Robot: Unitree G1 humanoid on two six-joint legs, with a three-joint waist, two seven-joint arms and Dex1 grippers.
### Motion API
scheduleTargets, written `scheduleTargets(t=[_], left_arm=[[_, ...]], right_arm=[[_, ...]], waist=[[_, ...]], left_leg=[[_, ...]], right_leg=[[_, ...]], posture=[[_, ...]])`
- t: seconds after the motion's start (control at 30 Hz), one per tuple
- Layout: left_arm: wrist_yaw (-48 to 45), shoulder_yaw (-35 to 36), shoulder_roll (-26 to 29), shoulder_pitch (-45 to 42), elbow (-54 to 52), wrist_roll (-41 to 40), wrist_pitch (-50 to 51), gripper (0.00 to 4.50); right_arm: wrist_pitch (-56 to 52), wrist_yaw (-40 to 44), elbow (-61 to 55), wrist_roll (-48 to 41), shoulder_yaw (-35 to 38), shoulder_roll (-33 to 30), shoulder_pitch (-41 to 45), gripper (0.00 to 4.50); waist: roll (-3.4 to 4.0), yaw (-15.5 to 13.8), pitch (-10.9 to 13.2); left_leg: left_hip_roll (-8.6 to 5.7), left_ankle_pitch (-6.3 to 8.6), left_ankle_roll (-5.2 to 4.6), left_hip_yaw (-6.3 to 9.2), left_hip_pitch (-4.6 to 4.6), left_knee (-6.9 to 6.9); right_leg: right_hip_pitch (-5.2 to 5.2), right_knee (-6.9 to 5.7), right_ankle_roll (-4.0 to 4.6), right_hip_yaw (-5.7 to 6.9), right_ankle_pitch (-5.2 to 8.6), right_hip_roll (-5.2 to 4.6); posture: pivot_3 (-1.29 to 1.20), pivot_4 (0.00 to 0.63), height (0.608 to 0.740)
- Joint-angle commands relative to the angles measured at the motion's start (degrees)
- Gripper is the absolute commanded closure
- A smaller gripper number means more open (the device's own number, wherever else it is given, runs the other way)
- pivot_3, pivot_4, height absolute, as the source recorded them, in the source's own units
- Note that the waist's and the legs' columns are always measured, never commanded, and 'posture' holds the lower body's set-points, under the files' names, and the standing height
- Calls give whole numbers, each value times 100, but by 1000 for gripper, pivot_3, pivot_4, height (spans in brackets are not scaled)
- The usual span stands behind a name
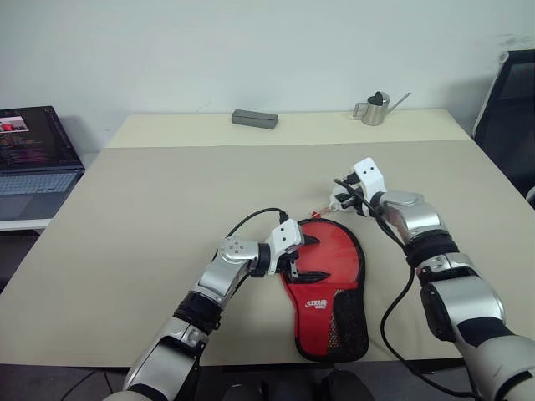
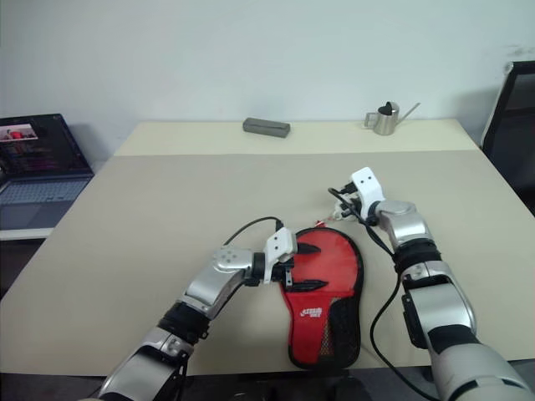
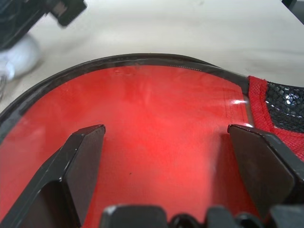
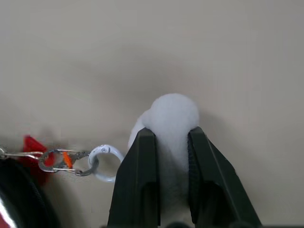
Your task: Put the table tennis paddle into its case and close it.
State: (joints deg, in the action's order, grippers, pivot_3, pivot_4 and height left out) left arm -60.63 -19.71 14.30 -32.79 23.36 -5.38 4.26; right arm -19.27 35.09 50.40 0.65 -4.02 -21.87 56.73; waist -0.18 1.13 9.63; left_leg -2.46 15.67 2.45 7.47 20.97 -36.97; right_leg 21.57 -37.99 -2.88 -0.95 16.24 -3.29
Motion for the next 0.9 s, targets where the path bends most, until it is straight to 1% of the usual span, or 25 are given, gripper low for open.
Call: scheduleTargets(t=[0.03,0.2,0.47,0.7,0.9], left_arm=[[-63,-370,25,285,334,345,143,0],[-78,-396,24,321,306,353,161,0],[-85,-401,-4,281,411,382,138,0],[-89,-416,-33,260,474,407,117,0],[-95,-437,-73,225,520,426,115,0]], right_arm=[[208,91,-234,109,-11,-255,14,4167],[63,361,-746,144,-62,-524,-254,4167],[-1055,1472,-3054,-56,-218,-1442,-1573,4167],[-1816,1750,-4402,-293,-82,-1915,-2359,4167],[-2267,2053,-5435,-612,7,-2508,-3124,4167]], waist=[[0,2,0],[1,2,0],[5,-9,-3],[9,-21,-11],[7,-93,-13]], left_leg=[[0,2,-3,0,0,0],[1,2,-4,1,-1,0],[1,4,-6,5,-2,1],[1,7,-11,6,-7,0],[2,7,-10,6,-5,2]], right_leg=[[0,0,0,0,0,0],[-7,5,-1,2,1,0],[-16,16,-4,7,3,-1],[-24,17,-6,8,4,-1],[-26,27,-9,9,5,-2]], posture=[[0,150,740],[0,150,740],[0,150,740],[0,150,740],[0,150,740]])
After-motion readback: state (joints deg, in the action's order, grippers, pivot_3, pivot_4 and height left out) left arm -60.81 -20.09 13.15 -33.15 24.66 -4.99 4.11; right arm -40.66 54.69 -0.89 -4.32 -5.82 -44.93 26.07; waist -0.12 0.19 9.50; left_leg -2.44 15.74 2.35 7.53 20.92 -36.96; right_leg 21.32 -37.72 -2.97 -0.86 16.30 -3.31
